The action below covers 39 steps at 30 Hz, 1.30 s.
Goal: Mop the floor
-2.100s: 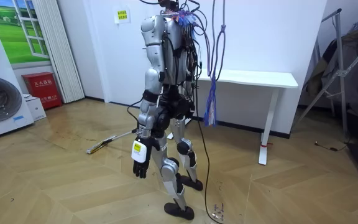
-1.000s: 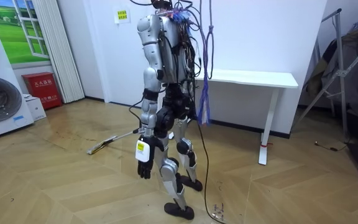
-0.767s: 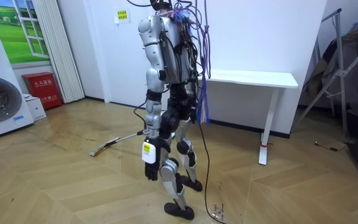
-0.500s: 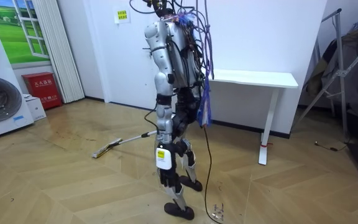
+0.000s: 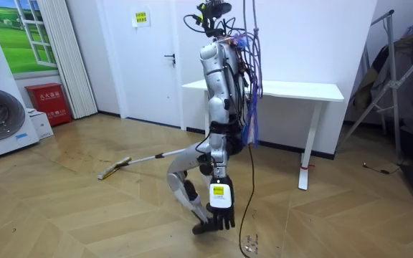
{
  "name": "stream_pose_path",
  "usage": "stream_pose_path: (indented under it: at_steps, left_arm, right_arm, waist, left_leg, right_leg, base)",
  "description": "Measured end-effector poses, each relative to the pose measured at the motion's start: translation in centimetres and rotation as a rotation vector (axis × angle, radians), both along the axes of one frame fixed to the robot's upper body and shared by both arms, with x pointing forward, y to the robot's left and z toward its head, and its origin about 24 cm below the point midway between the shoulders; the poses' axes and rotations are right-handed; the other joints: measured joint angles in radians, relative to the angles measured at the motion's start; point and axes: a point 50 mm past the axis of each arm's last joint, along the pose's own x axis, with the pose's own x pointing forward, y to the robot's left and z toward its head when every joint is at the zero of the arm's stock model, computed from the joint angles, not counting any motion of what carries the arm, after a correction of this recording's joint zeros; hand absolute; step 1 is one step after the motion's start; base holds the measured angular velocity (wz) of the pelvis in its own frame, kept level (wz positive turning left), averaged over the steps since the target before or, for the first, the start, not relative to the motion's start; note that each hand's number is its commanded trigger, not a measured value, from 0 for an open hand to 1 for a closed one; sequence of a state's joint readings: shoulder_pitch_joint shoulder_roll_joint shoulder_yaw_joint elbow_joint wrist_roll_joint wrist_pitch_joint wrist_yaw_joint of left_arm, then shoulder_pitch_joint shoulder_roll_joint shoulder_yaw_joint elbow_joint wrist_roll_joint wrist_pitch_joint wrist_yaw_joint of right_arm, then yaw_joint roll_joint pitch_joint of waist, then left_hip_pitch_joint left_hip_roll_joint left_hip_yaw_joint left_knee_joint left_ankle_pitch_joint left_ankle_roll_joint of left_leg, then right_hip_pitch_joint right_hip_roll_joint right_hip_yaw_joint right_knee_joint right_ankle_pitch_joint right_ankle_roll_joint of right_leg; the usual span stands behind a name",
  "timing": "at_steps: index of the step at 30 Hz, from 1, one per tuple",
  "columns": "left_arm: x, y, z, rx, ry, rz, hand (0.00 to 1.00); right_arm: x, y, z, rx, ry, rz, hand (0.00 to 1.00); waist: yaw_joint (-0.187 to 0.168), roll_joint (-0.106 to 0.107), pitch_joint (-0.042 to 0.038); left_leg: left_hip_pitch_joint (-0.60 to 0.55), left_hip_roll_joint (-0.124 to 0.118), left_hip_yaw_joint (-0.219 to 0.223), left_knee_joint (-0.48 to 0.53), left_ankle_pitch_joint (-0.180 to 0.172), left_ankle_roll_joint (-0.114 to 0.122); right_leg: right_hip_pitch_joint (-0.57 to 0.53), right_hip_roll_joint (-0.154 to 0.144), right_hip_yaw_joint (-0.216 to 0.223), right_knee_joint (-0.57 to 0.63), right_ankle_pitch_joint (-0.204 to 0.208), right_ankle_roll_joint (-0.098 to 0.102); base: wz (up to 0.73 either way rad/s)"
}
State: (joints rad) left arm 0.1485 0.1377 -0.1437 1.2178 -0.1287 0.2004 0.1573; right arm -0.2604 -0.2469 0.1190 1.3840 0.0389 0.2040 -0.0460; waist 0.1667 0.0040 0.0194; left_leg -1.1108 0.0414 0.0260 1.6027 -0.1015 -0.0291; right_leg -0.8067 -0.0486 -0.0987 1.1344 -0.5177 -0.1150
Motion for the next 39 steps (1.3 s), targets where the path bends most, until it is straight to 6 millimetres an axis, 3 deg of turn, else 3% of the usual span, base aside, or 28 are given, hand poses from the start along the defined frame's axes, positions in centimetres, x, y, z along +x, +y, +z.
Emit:
stream_pose_path:
  at_steps: [2,4,5,6,8,10,11,13,17,21,22,23,24,25,26,27,28,29,30,31,32,33,34,35,36,37,38,39]
  left_arm:
    - [0.1,0.3,0.1,0.006,-0.013,-0.010,0.00]
    - [0.3,0.2,0.0,-0.017,-0.022,-0.021,0.00]
    - [0.5,0.2,0.0,-0.027,-0.027,-0.023,0.00]
    - [0.6,0.3,0.0,-0.044,-0.021,-0.025,0.00]
    - [0.9,0.2,0.0,-0.069,-0.014,-0.026,0.00]
    - [1.3,0.0,-0.1,-0.091,-0.024,-0.028,0.00]
    - [1.8,-0.1,-0.1,-0.094,-0.036,-0.032,0.00]
    - [3.2,0.2,0.1,-0.072,-0.074,-0.032,0.00]
    - [3.8,0.3,0.3,-0.055,-0.115,-0.041,0.00]
    - [2.0,-0.3,0.0,-0.070,-0.060,-0.021,0.00]
    - [1.7,-0.4,0.0,-0.071,-0.042,-0.008,0.00]
    - [1.6,-0.3,0.0,-0.068,-0.039,-0.007,0.00]
    - [1.4,-0.1,0.0,-0.048,-0.034,-0.007,0.00]
    - [1.2,0.1,0.0,-0.032,-0.033,0.012,0.00]
    - [1.2,0.1,0.1,-0.028,-0.037,0.022,0.00]
    - [1.4,0.1,0.1,-0.026,-0.054,0.051,0.00]
    - [1.6,0.3,0.1,-0.020,-0.071,0.057,0.00]
    - [1.8,0.5,0.2,-0.013,-0.079,0.051,0.00]
    - [2.2,1.1,0.4,0.002,-0.097,0.037,0.00]
    - [2.5,1.4,0.5,0.010,-0.111,0.029,0.00]
    - [2.5,1.4,0.5,0.009,-0.112,0.025,0.00]
    - [2.5,1.4,0.5,0.000,-0.112,0.021,0.00]
    - [2.5,1.4,0.5,-0.006,-0.115,0.018,0.00]
    - [2.5,1.5,0.5,-0.008,-0.116,0.017,0.00]
    - [2.8,1.5,0.6,-0.012,-0.124,0.017,0.00]
    - [3.2,1.5,0.6,-0.016,-0.140,0.012,0.00]
    - [3.4,1.5,0.7,-0.017,-0.144,0.000,0.00]
    - [3.6,1.3,0.6,-0.021,-0.153,-0.008,0.00]
  right_arm:
    - [2.2,0.5,0.7,0.022,-0.052,0.020,1.00]
    - [3.0,0.5,1.1,0.056,-0.078,0.023,1.00]
    - [2.7,0.4,1.0,0.062,-0.073,0.015,1.00]
    - [1.6,0.0,0.6,0.070,-0.053,-0.012,1.00]
    - [-1.5,-1.2,-0.1,0.066,0.015,-0.070,1.00]
    - [-6.1,-3.6,-0.3,0.001,0.138,-0.139,1.00]
    - [-7.1,-4.1,-0.2,-0.021,0.160,-0.149,1.00]
    - [-10.5,-4.4,-0.5,-0.063,0.238,-0.177,1.00]
    - [-13.6,-1.8,-1.8,-0.008,0.300,-0.225,1.00]
    - [-13.8,-0.2,-2.3,0.036,0.319,-0.230,1.00]
    - [-13.4,-0.3,-2.2,0.031,0.318,-0.230,1.00]
    - [-13.0,-0.5,-2.2,0.027,0.311,-0.229,1.00]
    - [-11.2,-0.7,-2.0,0.021,0.286,-0.218,1.00]
    - [-8.8,-1.1,-1.6,0.011,0.248,-0.204,1.00]
    - [-7.3,-1.4,-1.2,0.005,0.221,-0.195,1.00]
    - [-3.8,-1.9,-0.3,-0.008,0.141,-0.174,1.00]
    - [-0.3,-2.3,0.9,-0.013,0.047,-0.157,1.00]
    - [1.5,-2.2,1.6,-0.009,-0.003,-0.146,1.00]
    - [4.1,-1.9,2.6,0.005,-0.084,-0.128,1.00]
    - [6.1,-1.6,3.6,0.020,-0.161,-0.115,1.00]
    - [6.9,-1.5,3.9,0.026,-0.193,-0.112,1.00]
    - [7.4,-1.5,4.2,0.038,-0.229,-0.128,1.00]
    - [6.9,-1.6,3.9,0.055,-0.231,-0.159,1.00]
    - [6.3,-1.6,3.6,0.061,-0.219,-0.175,1.00]
    - [4.5,-1.9,2.7,0.077,-0.188,-0.223,1.00]
    - [2.1,-2.1,1.7,0.093,-0.141,-0.272,1.00]
    - [0.8,-2.3,1.2,0.093,-0.113,-0.289,1.00]
    - [-2.1,-3.1,0.6,0.066,-0.037,-0.319,1.00]
  waist:
    - [0.011,-0.014,0.0018]
    - [0.006,-0.003,-0.0109]
    - [0.004,0.004,-0.0146]
    - [-0.003,0.012,-0.0208]
    - [-0.008,0.021,-0.0251]
    - [-0.036,0.033,-0.0277]
    - [-0.043,0.042,-0.0222]
    - [-0.056,0.069,-0.0111]
    - [-0.094,0.096,-0.0190]
    - [-0.084,0.083,-0.0167]
    - [-0.083,0.077,-0.0136]
    - [-0.080,0.076,-0.0125]
    - [-0.071,0.067,-0.0049]
    - [-0.055,0.045,-0.0017]
    - [-0.046,0.030,-0.0005]
    - [-0.032,0.012,0.0008]
    - [-0.018,0.002,0.0048]
    - [-0.010,-0.006,0.0105]
    - [0.007,-0.021,0.0212]
    - [0.024,-0.037,0.0306]
    - [0.027,-0.038,0.0315]
    - [0.028,-0.033,0.0292]
    - [0.027,-0.026,0.0264]
    - [0.025,-0.025,0.0257]
    - [0.020,-0.018,0.0226]
    - [0.020,-0.017,0.0205]
    - [0.019,-0.015,0.0186]
    - [0.014,-0.003,0.0095]
  left_leg:
    - [0.019,-0.013,0.039,-0.160,-0.031,0.020]
    - [0.149,-0.041,0.042,-0.573,-0.091,0.025]
    - [0.183,-0.041,0.043,-0.650,-0.105,0.033]
    - [0.221,-0.053,0.047,-0.728,-0.125,0.086]
    - [0.268,-0.062,0.068,-0.768,-0.142,0.099]
    - [0.316,-0.081,0.129,-0.770,-0.198,0.169]
    - [0.318,-0.090,0.133,-0.756,-0.220,0.178]
    - [0.322,-0.107,0.133,-0.703,-0.288,0.197]
    - [0.354,-0.111,0.132,-0.713,-0.340,0.209]
    - [0.461,-0.132,0.096,-0.718,-0.429,0.186]
    - [0.478,-0.143,0.076,-0.670,-0.443,0.159]
    - [0.473,-0.137,0.081,-0.610,-0.436,0.147]
    - [0.433,-0.115,0.086,-0.465,-0.383,0.067]
    - [0.384,-0.100,0.104,-0.331,-0.270,0.037]
    - [0.357,-0.098,0.112,-0.281,-0.197,0.031]
    - [0.294,-0.091,0.120,-0.192,-0.048,0.021]
    - [0.231,-0.070,0.114,-0.123,-0.020,0.023]
    - [0.198,-0.057,0.110,-0.108,-0.039,0.034]
    - [0.141,-0.029,0.108,-0.139,-0.096,0.049]
    - [0.106,-0.017,0.100,-0.263,-0.157,0.048]
    - [0.099,-0.017,0.084,-0.353,-0.176,0.046]
    - [0.103,-0.022,0.054,-0.554,-0.181,0.038]
    - [0.117,-0.016,0.053,-0.686,-0.134,0.056]
    - [0.126,-0.018,0.057,-0.690,-0.137,0.074]
    - [0.160,-0.034,0.067,-0.674,-0.176,0.129]
    - [0.197,-0.047,0.086,-0.658,-0.218,0.158]
    - [0.218,-0.058,0.094,-0.655,-0.238,0.167]
    - [0.255,-0.082,0.104,-0.654,-0.272,0.185]
  right_leg:
    - [-0.001,-0.001,0.013,-0.017,-0.001,0.003]
    - [0.018,0.008,0.013,-0.071,-0.018,0.036]
    - [0.026,0.014,0.013,-0.087,-0.024,0.047]
    - [0.051,0.014,0.012,-0.118,-0.024,0.063]
    - [0.112,0.008,0.028,-0.172,-0.009,0.091]
    - [0.148,-0.010,0.095,-0.155,0.011,0.106]
    - [0.132,-0.017,0.104,-0.100,0.019,0.119]
    - [-0.014,-0.005,0.141,0.134,0.150,0.140]
    - [-0.159,0.002,0.115,0.022,0.155,0.137]
    - [-0.140,0.007,0.001,-0.256,0.205,0.051]
    - [-0.110,0.000,-0.006,-0.240,0.213,0.036]
    - [-0.096,-0.006,-0.015,-0.224,0.208,0.041]
    - [-0.070,-0.004,-0.020,-0.179,0.174,0.024]
    - [-0.059,-0.004,-0.007,-0.138,0.131,0.022]
    - [-0.057,-0.004,0.005,-0.122,0.112,0.021]
    - [-0.051,-0.001,0.021,-0.104,0.084,0.020]
    - [-0.043,0.012,0.025,-0.096,0.062,0.018]
    - [-0.039,0.017,0.026,-0.090,0.056,0.023]
    - [-0.027,0.020,0.028,-0.079,0.032,0.023]
    - [-0.001,0.024,0.028,-0.085,0.010,0.028]
    - [0.020,0.025,0.028,-0.092,-0.003,0.034]
    - [0.069,0.025,0.028,-0.113,-0.030,0.045]
    - [0.129,0.024,0.027,-0.136,-0.063,0.060]
    - [0.158,0.020,0.029,-0.146,-0.077,0.072]
    - [0.195,0.014,0.045,-0.137,-0.088,0.086]
    - [0.209,-0.001,0.068,-0.080,-0.064,0.122]
    - [0.208,-0.010,0.082,-0.039,-0.040,0.140]
    - [0.196,-0.024,0.103,0.035,0.025,0.156]
  base:
    - [-0.04]
    - [0.23]
    - [0.34]
    - [0.44]
    - [0.54]
    - [0.63]
    - [0.47]
    - [0.05]
    - [-0.07]
    - [-0.32]
    - [-0.15]
    - [-0.03]
    - [-0.23]
    - [-0.35]
    - [-0.41]
    - [-0.32]
    - [-0.29]
    - [-0.19]
    - [-0.04]
    - [0.10]
    - [0.38]
    - [0.58]
    - [0.64]
    - [0.75]
    - [0.69]
    - [0.60]
    - [0.31]
    - [0.28]
